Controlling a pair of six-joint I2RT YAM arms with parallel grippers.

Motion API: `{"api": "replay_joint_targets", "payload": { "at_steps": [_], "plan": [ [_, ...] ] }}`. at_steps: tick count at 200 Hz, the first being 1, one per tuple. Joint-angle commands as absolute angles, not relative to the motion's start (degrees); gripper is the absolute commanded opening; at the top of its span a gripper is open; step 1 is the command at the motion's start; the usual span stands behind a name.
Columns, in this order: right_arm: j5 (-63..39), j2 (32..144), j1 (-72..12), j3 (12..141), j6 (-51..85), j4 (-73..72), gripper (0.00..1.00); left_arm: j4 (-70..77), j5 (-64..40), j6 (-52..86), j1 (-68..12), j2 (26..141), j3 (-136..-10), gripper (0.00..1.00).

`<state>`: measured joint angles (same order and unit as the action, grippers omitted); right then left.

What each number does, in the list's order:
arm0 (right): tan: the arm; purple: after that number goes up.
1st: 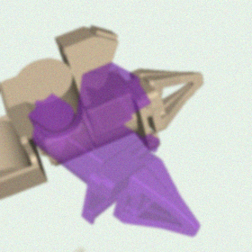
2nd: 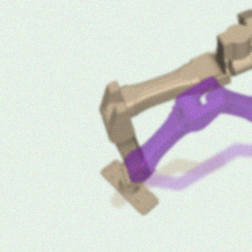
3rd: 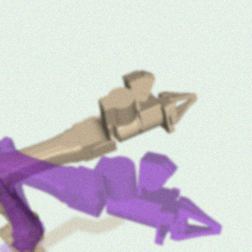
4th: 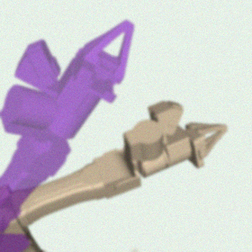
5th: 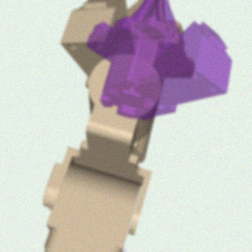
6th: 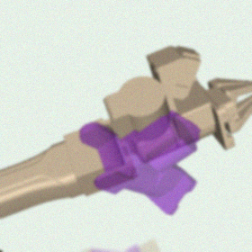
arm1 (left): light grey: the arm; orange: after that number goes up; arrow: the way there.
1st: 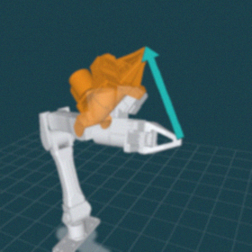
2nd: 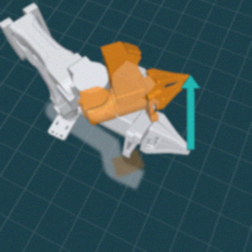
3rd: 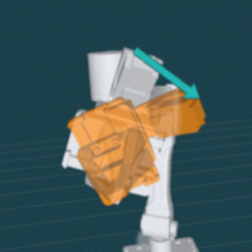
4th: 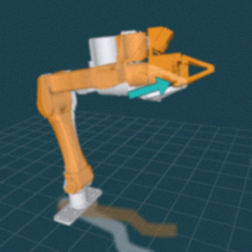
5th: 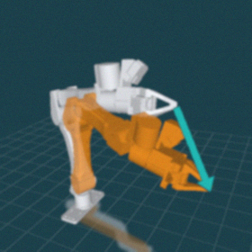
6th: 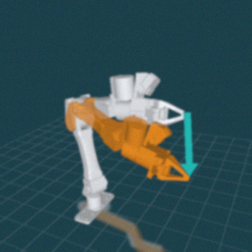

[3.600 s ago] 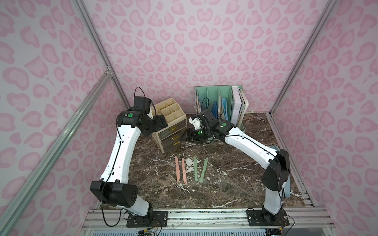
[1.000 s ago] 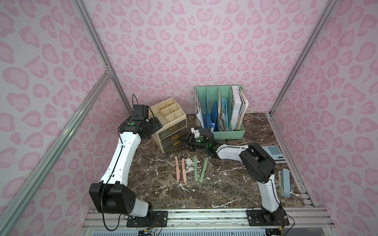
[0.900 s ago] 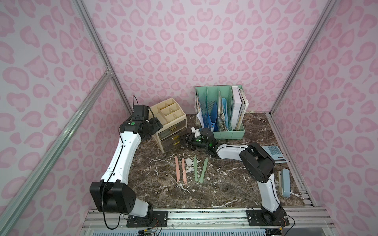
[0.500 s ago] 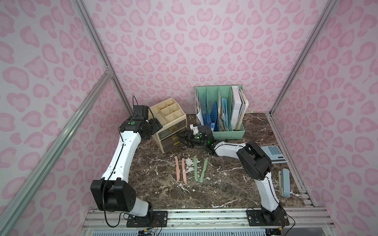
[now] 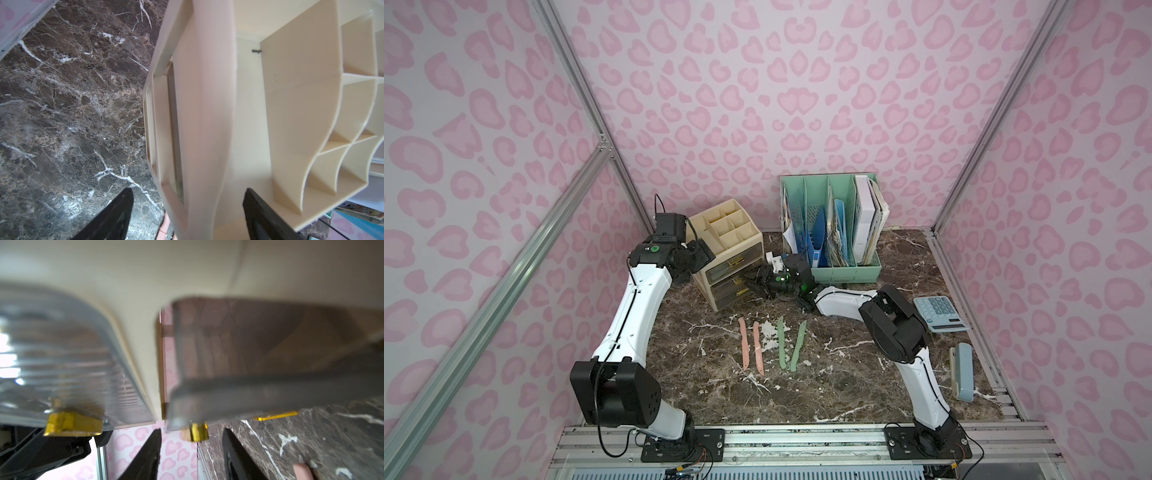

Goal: Place the fruit knives into the drawer by color
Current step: Open the drawer in the storage box.

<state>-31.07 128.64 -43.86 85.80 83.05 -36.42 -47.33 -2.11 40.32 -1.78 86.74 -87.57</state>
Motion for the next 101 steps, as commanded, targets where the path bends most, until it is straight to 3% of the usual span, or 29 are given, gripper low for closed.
{"api": "replay_joint_targets", "payload": {
  "at_steps": [1, 101],
  "plan": [
    [-31.42, 129.37, -43.74, 86.91, 82.17, -37.5, 0.45, -47.64, -2.49, 40.16, -1.76, 87.16, -87.89, 0.84],
    [-30.5, 130.96, -43.7, 87.19, 82.61, -39.59, 0.11, -47.53, -2.98, 40.25, -1.73, 88.07, -87.8, 0.84]
  ]
}}
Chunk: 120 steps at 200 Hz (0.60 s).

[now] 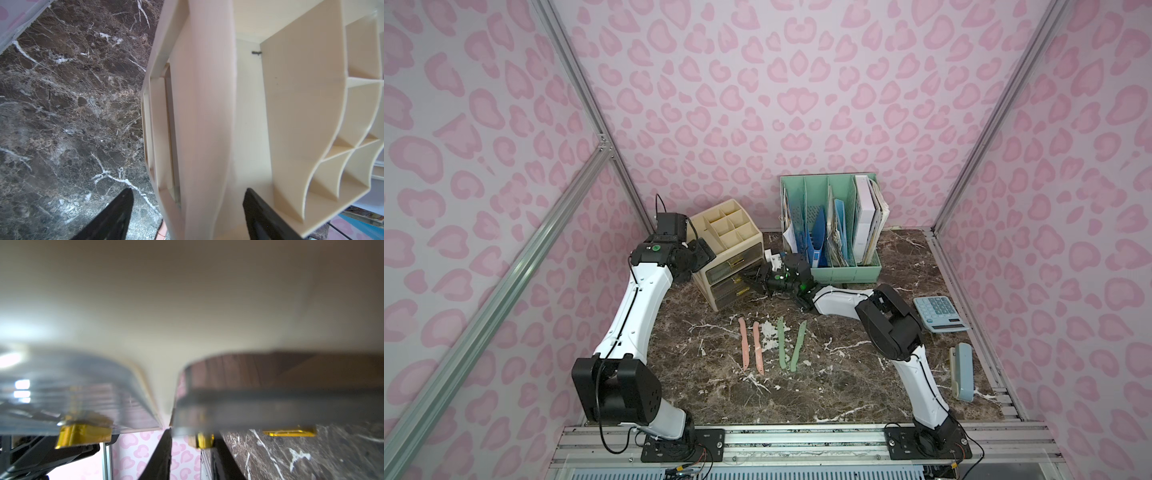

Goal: Place the fruit knives into the drawer by color
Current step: Open the drawer in the storage box.

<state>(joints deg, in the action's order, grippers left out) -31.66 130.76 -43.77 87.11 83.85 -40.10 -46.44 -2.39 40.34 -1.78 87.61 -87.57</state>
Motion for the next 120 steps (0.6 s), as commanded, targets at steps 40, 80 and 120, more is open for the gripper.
{"api": "replay_joint_targets", "payload": {
  "at_steps": [40, 80, 120],
  "plan": [
    [-30.43, 130.97, -43.68, 86.54, 82.27, -39.1, 0.0, -47.52, -3.23, 40.3, -1.75, 88.63, -88.15, 0.84],
    [-30.76, 130.29, -43.36, 84.85, 81.85, -39.22, 0.0, -47.55, -3.16, 40.32, -1.74, 88.73, -88.33, 0.84],
    [-30.98, 128.3, -43.03, 81.83, 81.52, -39.8, 0.0, -47.56, -3.1, 40.34, -1.67, 88.75, -88.59, 0.84]
  ]
}}
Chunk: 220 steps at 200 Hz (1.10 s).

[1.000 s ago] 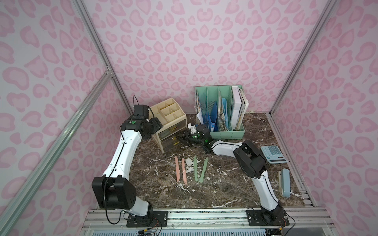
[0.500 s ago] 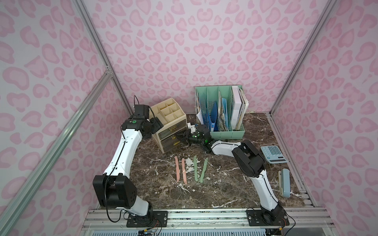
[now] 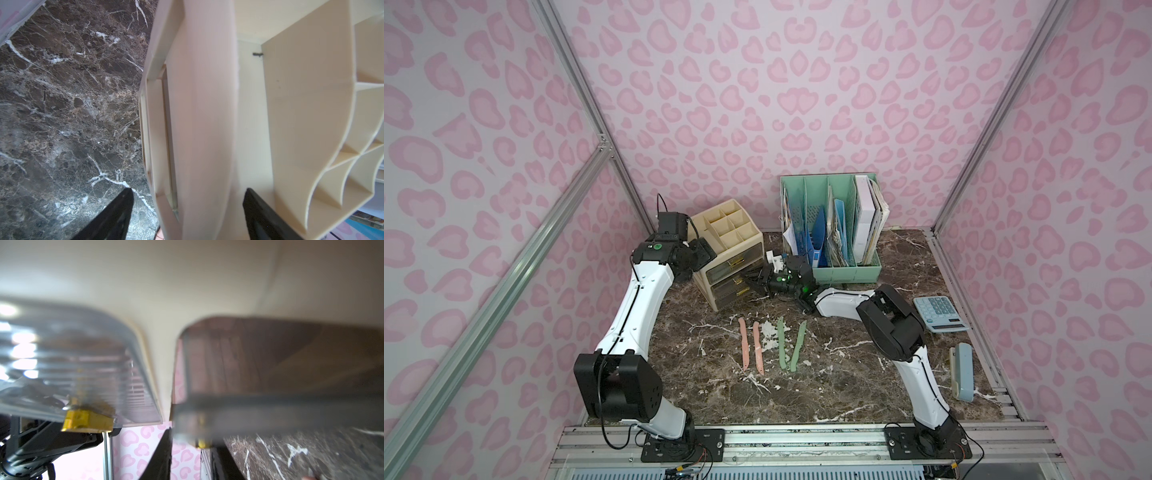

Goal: Place the fruit knives into the drawer by color
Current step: Open the drawer in the storage box.

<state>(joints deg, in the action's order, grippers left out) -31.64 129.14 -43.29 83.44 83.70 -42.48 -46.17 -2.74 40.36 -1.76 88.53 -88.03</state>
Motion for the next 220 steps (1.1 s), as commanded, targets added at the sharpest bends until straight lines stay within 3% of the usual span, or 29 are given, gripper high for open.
{"api": "replay_joint_targets", "payload": {
  "at_steps": [1, 220],
  "plan": [
    [-31.0, 128.22, -43.0, 81.74, 81.5, -39.81, 0.0, -47.6, -3.09, 40.34, -1.67, 88.71, -88.59, 0.84],
    [-32.76, 117.43, -42.53, 66.97, 80.2, -41.22, 0.0, -48.15, -2.77, 40.08, -1.22, 88.64, -89.3, 0.84]
  ]
}}
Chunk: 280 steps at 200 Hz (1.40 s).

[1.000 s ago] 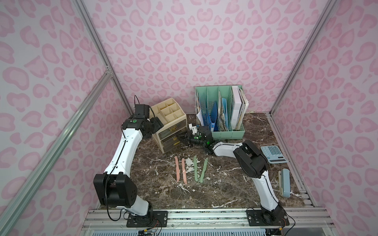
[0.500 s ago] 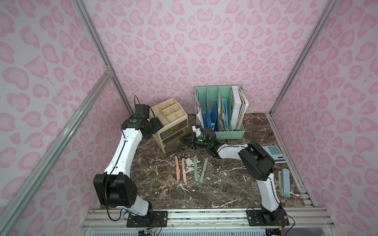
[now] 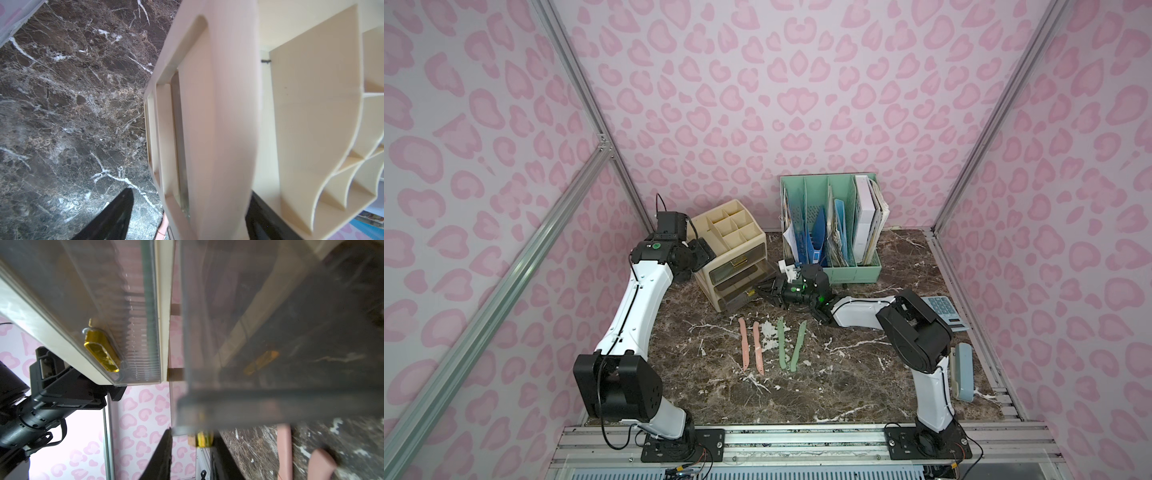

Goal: Place the fruit knives into the drawer by color
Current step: Open the drawer in the storage box.

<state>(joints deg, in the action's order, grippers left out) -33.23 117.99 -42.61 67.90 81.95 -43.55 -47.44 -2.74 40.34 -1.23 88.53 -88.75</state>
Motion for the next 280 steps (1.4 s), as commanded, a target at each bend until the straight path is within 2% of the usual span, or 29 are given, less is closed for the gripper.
{"api": "replay_joint_targets", "payload": {
  "at_steps": [1, 62, 98, 138, 165, 203, 280],
  "plan": [
    [-32.77, 117.43, -42.54, 66.97, 80.22, -41.22, 0.0, -48.16, -2.75, 40.08, -1.18, 88.62, -89.3, 0.84],
    [-32.46, 115.89, -42.91, 63.69, 80.52, -41.14, 0.0, -47.99, -2.78, 40.25, -1.2, 88.79, -89.38, 0.84],
    [-32.29, 115.25, -42.89, 63.11, 80.61, -40.59, 0.33, -48.13, -2.73, 40.25, -1.06, 88.82, -89.6, 0.84],
    [-32.23, 113.49, -42.48, 62.26, 79.68, -38.94, 0.51, -48.46, -2.82, 40.09, -1.12, 88.85, -90.58, 0.84],
    [-32.47, 112.19, -42.1, 61.57, 79.45, -38.29, 0.59, -49.14, -2.48, 39.73, -1.14, 88.42, -91.82, 0.84],
    [-32.63, 108.57, -41.48, 60.27, 77.41, -34.67, 0.64, -49.05, -3.47, 38.76, -1.13, 86.05, -91.16, 0.85],
    [-28.01, 98.32, -41.49, 64.98, 59.02, -0.68, 0.76, -47.66, -4.57, 35.93, -4.12, 75.22, -83.7, 0.91]
  ]
}}
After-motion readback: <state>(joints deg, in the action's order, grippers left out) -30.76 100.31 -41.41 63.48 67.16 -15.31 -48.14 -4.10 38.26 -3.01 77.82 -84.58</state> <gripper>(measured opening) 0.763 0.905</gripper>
